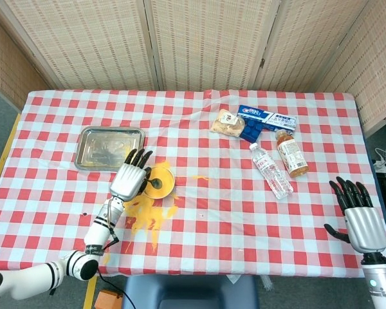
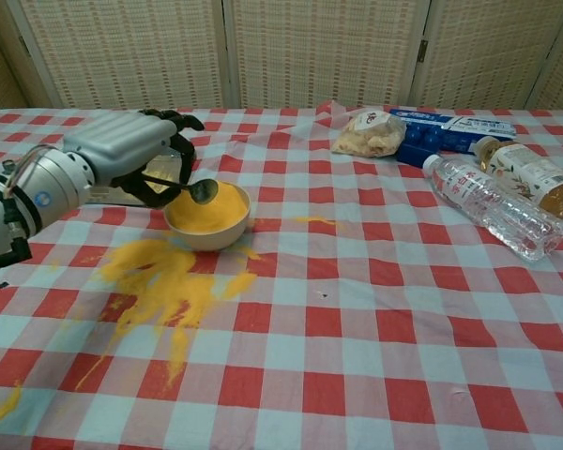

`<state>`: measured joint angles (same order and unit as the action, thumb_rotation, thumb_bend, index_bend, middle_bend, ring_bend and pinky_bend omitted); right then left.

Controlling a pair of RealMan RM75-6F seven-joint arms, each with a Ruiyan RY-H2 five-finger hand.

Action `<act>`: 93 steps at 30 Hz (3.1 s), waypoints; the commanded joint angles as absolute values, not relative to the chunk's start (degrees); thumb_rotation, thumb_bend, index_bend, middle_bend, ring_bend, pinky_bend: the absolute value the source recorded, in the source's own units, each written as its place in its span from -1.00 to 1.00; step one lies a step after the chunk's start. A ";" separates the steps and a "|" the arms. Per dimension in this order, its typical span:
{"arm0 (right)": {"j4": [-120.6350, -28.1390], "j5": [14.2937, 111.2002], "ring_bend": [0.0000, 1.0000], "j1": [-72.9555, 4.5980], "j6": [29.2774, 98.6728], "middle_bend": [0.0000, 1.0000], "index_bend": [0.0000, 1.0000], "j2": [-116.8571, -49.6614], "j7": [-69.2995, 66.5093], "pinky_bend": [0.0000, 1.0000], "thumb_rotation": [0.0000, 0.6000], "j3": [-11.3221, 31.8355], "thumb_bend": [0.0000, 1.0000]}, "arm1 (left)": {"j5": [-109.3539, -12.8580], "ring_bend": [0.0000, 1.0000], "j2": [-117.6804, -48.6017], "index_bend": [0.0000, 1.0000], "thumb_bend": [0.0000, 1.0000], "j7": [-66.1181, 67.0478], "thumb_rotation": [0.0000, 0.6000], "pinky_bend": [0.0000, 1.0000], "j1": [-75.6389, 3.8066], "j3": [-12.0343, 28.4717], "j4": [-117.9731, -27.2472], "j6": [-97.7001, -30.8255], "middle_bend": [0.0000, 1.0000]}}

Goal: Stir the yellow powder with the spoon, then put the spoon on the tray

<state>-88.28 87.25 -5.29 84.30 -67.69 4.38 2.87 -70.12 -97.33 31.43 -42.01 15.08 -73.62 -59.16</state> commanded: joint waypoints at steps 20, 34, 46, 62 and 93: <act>-88.84 87.68 -1.00 -4.90 84.97 -1.00 -1.00 -66.96 3.58 -1.00 1.00 2.76 -0.88 | -66.61 -1.00 -99.35 -0.18 -0.10 33.80 1.00 -0.86 -44.09 13.41 -70.51 -59.16 -0.87; -89.08 88.12 -1.00 -4.81 85.09 -1.00 -1.00 -66.95 3.76 -1.00 1.00 2.52 -0.88 | -64.25 -1.00 -92.90 -0.37 0.50 29.95 1.00 -0.92 -42.57 11.76 -73.85 -55.39 -0.99; -89.24 88.24 -1.00 -4.65 85.41 -1.00 -1.00 -67.02 4.17 -1.00 1.00 2.53 -0.88 | -62.39 -1.00 -91.00 -0.31 0.50 30.66 1.00 -0.94 -42.47 10.36 -75.05 -54.88 -1.00; -89.47 88.83 -1.00 -4.47 85.79 -1.00 -1.00 -67.10 4.55 -1.00 1.00 2.29 -0.88 | -65.44 -1.00 -87.13 -0.19 0.50 31.83 1.00 -0.94 -39.97 6.32 -83.90 -58.54 -1.00; -90.48 91.61 -1.00 -3.29 88.56 -1.00 -1.00 -65.86 2.92 -1.00 1.00 1.61 -0.88 | -68.84 -1.00 -84.46 -0.13 0.38 34.28 1.00 -0.93 -39.16 2.95 -95.70 -59.51 -1.00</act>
<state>-90.48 91.61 -3.29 88.56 -65.85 2.92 1.61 -68.78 -84.41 34.38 -39.14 2.92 -95.65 -59.43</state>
